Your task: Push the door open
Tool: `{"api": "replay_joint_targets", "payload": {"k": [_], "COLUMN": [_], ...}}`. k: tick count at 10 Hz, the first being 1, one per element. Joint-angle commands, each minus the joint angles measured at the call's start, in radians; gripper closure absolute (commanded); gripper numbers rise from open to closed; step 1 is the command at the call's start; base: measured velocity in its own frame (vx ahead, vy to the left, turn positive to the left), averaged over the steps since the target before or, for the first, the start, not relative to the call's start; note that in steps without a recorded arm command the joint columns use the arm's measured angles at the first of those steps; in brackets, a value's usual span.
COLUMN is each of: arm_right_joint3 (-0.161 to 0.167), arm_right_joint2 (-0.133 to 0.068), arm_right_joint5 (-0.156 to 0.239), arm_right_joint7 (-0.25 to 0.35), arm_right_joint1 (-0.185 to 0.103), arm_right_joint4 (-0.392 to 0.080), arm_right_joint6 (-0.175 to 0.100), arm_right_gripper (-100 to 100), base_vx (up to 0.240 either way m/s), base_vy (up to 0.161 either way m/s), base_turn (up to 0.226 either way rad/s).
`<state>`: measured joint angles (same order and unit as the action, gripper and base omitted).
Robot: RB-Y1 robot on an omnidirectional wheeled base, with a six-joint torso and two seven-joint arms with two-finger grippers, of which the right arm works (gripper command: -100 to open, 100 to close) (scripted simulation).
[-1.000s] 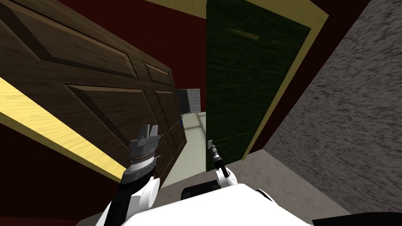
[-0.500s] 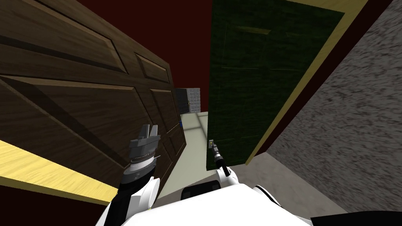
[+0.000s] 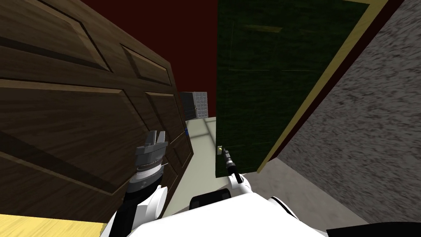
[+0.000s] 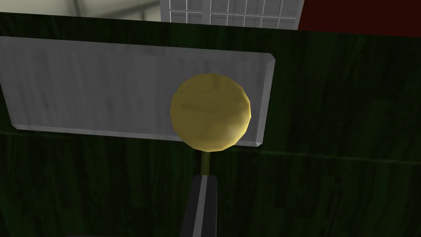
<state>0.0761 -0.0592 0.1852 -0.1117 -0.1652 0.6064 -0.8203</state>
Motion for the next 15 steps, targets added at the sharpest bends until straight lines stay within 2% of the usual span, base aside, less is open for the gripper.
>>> {"api": "replay_joint_targets", "payload": {"k": [1, 3, 5, 7, 9, 13, 15], "arm_right_joint3": [0.002, 0.002, 0.002, 0.002, 0.001, -0.004, -0.006], "arm_right_joint2": [0.0, 0.003, 0.018, 0.045, 0.025, 0.012, 0.012], "arm_right_joint5": [0.0, 0.002, 0.005, 0.008, 0.009, 0.011, 0.013], "arm_right_joint7": [0.0, 0.002, 0.004, 0.006, 0.005, 0.004, 0.003], "arm_right_joint1": [0.004, 0.003, 0.002, 0.001, 0.003, 0.005, 0.006], "arm_right_joint4": [0.009, 0.013, 0.018, 0.022, 0.015, 0.012, 0.01], "arm_right_joint6": [0.007, 0.012, 0.019, 0.025, 0.015, 0.005, -0.002], "arm_right_gripper": [-100, -100, -100, -100, -100, -100, -100], "base_vx": [-0.155, -0.21, -0.244, -0.223, 0.0, 0.184, 0.198], "base_vy": [0.037, 0.042, 0.077, 0.069, 0.016, 0.004, 0.001], "base_turn": [-0.014, -0.025, -0.049, -0.04, 0.011, 0.022, 0.025]}}
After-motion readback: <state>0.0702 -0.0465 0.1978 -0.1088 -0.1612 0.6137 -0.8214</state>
